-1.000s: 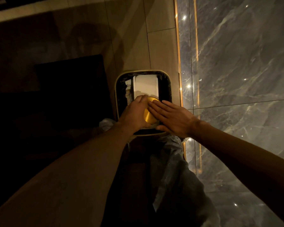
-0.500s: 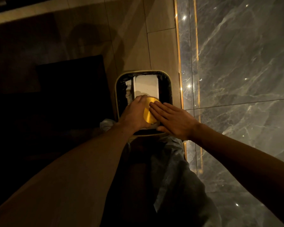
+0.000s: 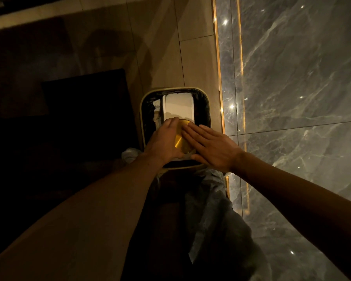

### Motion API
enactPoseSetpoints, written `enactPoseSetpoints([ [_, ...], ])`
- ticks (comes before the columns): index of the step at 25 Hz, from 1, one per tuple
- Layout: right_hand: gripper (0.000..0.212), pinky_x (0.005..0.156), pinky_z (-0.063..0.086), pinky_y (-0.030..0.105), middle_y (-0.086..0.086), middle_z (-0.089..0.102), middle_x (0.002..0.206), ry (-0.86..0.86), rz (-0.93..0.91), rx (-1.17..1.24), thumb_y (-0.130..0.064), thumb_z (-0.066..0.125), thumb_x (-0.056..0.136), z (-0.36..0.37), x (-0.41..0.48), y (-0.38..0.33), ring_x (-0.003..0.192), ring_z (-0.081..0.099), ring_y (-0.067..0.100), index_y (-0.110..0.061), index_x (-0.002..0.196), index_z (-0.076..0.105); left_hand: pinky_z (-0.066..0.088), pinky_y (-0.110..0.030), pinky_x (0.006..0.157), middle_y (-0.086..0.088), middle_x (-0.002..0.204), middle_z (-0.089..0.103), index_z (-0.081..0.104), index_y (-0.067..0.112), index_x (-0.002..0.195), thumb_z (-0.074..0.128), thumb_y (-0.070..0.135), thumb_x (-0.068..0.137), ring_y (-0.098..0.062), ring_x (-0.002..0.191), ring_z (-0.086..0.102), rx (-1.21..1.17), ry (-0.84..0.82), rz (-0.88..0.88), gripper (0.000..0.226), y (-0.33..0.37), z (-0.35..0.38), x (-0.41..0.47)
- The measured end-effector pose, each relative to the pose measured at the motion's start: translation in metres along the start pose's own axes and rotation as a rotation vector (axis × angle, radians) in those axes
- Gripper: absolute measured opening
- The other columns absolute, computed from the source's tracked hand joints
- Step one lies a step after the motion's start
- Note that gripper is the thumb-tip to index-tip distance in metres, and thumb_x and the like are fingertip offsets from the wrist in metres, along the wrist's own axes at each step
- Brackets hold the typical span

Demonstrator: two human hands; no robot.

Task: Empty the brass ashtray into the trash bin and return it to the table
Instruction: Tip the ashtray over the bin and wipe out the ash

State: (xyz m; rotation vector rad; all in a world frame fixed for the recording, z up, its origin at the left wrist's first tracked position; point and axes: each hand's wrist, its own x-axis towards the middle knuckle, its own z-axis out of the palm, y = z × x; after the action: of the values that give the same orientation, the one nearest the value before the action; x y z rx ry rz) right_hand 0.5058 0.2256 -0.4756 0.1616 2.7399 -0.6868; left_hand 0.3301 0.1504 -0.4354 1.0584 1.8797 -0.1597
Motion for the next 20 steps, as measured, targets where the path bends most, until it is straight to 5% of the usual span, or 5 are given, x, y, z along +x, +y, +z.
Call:
enactPoseSetpoints([
  [4,0.068,0.120,0.007,0.040,0.018,0.026,0.158,0.013,-0.001,0.009,-0.048,0.005,0.102,0.003,-0.001,-0.001,0.147,0.015,0.029,-0.003,0.151,0.022,0.036,-0.039,0.108,-0.006,0.154,0.034,0.025,0.014,0.150,0.089,0.039,0.060,-0.028,0.138,0.038,-0.007,0.008,0.005,0.114,0.001,-0.002,-0.002],
  [8,0.065,0.120,0.020,0.044,0.018,0.023,0.158,0.033,-0.012,0.025,-0.046,0.014,0.103,0.007,-0.004,-0.004,0.148,0.016,0.028,-0.003,0.151,0.022,0.037,-0.038,0.107,-0.006,0.153,0.035,0.026,0.013,0.150,0.089,0.039,0.060,-0.028,0.138,0.039,-0.029,0.013,0.019,0.112,0.005,-0.003,-0.003],
  [16,0.065,0.122,0.003,0.038,0.017,0.019,0.160,0.012,0.004,0.008,-0.045,0.022,0.102,0.009,-0.002,-0.004,0.149,0.011,0.026,-0.005,0.153,0.017,0.037,-0.038,0.106,-0.006,0.154,0.033,0.026,0.013,0.150,0.089,0.030,0.063,-0.029,0.137,0.040,-0.045,0.039,-0.004,0.109,0.006,-0.005,-0.001],
  [20,0.064,0.122,0.015,0.042,0.017,0.021,0.160,0.032,-0.008,-0.004,-0.043,0.027,0.102,0.012,-0.003,-0.005,0.149,0.015,0.028,-0.005,0.152,0.020,0.038,-0.040,0.106,-0.006,0.154,0.033,0.025,0.013,0.150,0.089,0.030,0.062,-0.030,0.137,0.041,-0.029,0.033,-0.013,0.110,0.006,-0.004,0.001],
])
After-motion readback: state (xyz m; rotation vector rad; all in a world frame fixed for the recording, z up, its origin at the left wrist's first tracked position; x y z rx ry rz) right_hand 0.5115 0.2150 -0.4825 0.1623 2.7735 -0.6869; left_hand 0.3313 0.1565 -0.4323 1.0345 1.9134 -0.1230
